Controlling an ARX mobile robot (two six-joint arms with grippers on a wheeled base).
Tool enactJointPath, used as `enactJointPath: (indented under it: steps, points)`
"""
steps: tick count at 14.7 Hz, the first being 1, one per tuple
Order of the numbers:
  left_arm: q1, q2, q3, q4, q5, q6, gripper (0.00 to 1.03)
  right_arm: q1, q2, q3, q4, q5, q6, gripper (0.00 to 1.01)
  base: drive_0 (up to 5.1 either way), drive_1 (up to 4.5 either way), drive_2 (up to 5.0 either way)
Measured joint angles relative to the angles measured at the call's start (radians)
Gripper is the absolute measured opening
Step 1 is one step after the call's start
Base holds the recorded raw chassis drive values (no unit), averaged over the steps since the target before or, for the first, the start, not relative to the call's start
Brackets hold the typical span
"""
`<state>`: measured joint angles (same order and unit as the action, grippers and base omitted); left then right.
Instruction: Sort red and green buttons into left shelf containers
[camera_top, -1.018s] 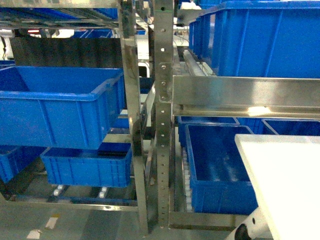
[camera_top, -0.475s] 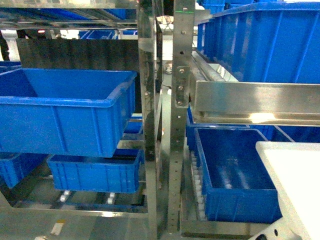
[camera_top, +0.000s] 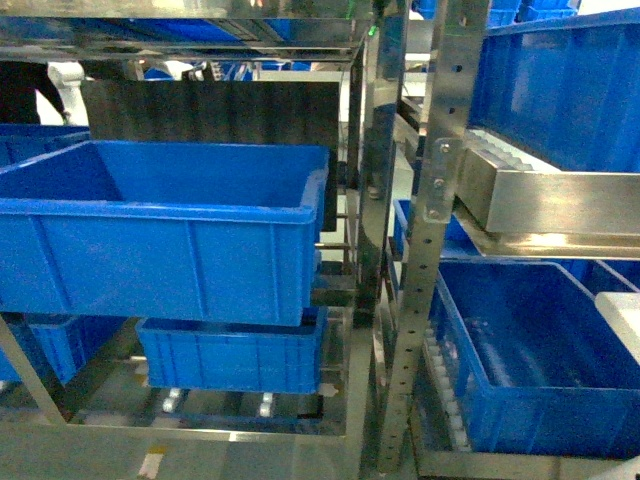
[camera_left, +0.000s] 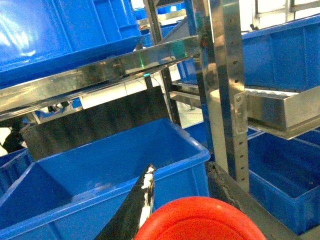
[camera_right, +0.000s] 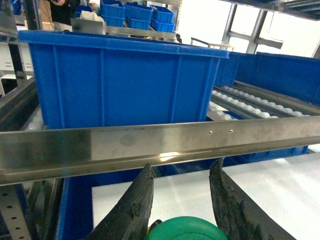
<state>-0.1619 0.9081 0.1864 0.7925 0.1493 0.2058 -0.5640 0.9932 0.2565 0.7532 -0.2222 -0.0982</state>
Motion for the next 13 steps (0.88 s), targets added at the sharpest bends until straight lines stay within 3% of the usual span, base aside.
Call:
enactJointPath:
  steps: [13]
  points:
    - [0.0,0.001,0.0,0.002,0.0,0.0,0.28,0.0,0.001,0.0,-0.005,-0.001,0.0,0.31,-4.1,4.48,-0.2]
